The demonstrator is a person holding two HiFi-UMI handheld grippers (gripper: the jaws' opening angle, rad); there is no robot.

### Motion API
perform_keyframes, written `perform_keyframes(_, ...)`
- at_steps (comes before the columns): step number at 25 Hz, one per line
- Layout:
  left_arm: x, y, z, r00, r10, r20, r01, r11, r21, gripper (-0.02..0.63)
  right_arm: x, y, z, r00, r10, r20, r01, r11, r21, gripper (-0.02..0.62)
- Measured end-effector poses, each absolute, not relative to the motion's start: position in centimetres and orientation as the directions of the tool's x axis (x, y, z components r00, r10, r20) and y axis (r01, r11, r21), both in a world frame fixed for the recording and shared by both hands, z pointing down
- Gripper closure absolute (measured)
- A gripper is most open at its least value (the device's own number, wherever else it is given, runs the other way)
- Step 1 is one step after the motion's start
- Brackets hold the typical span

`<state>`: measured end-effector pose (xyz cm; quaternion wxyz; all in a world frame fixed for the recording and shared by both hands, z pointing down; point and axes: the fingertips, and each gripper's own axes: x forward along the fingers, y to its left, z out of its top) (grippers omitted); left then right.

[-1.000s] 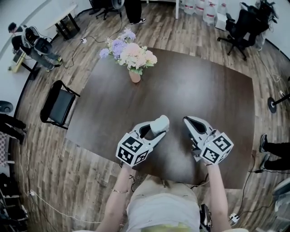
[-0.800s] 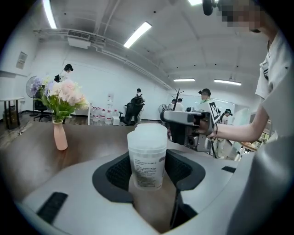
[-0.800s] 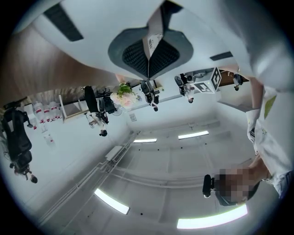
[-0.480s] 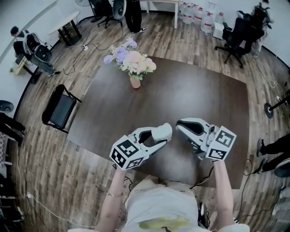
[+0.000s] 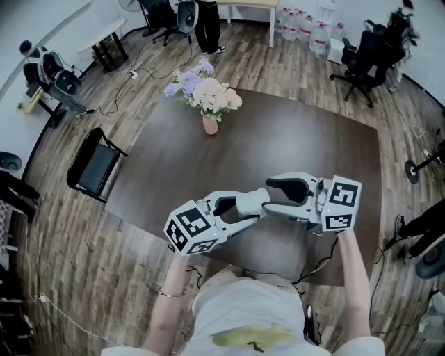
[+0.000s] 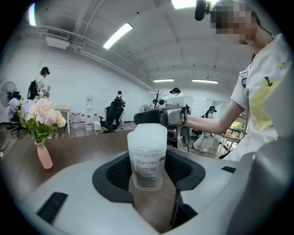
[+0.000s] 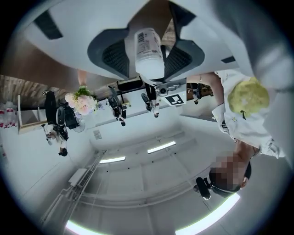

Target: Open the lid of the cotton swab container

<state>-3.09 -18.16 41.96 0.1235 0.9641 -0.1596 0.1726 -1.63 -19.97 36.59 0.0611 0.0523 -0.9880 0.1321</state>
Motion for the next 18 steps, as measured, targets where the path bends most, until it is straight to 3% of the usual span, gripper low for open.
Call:
perform_keyframes(3,-3.0,-17.9,41.6,0.892,-0.249,0.377,-0.332,-0.927,0.173,0.374,-2.5,-19.4,36.7,-0.982,-0.031,0.184,-0.076,0.968,-0.24,0.341)
perform_keyframes(8,-3.0,-17.7,41.2,0.894,-0.234,0.381,-0.314,-0.935,0.162,0.374,-4.0,-18.5,37.3,-0.957,0.046,0.285,-0.01,0.981,-0.195,0.337)
perform_keyframes(18,-3.0,-17.7,41.0,0.887,-0.245,0.391,-0.316,-0.94,0.128,0.376,-4.6,-18.3,37.4,-0.938,0.086,0.337,0.038,0.988,-0.147,0.357)
